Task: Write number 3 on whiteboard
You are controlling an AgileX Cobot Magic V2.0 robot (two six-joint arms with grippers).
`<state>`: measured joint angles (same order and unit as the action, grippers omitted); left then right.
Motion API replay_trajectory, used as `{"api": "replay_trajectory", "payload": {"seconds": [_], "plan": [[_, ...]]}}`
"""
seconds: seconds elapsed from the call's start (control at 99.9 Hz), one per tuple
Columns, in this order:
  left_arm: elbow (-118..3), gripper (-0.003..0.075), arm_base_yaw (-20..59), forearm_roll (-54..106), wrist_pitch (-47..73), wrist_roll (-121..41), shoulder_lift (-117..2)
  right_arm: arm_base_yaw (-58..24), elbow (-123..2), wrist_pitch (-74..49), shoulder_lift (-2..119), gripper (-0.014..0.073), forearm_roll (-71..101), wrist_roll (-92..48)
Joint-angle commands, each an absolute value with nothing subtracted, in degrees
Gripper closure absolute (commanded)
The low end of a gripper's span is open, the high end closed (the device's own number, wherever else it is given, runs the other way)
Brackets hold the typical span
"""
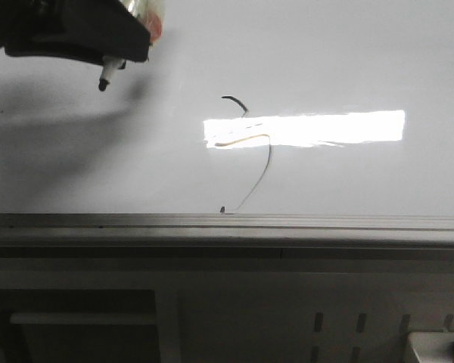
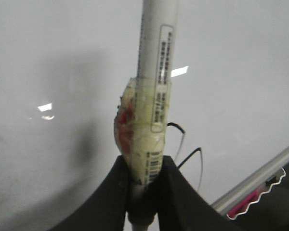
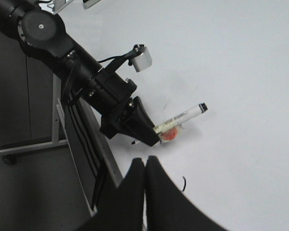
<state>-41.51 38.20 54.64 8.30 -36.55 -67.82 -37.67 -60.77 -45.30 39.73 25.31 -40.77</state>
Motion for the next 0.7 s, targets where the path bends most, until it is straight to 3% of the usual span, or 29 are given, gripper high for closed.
{"api": "replay_trajectory", "payload": {"seconds": [0.0,0.28,0.691], "plan": [[-42.7,0.0741,38.2,57.1,3.7,-36.0,-68.5,-37.2,-59.5,-39.1,39.4,0.0654,26.0,-39.1],[-42.7,0.0741,38.2,62.4,-2.9,-36.0,-73.8,-37.2,-53.0,-32.2,39.7,0.0658,26.7,-38.5],[-42.7,0.074,38.2,69.7,-6.7,-36.0,-80.2,-37.2,-52.4,-31.4,39.7,0.0658,26.8,-38.5]]}}
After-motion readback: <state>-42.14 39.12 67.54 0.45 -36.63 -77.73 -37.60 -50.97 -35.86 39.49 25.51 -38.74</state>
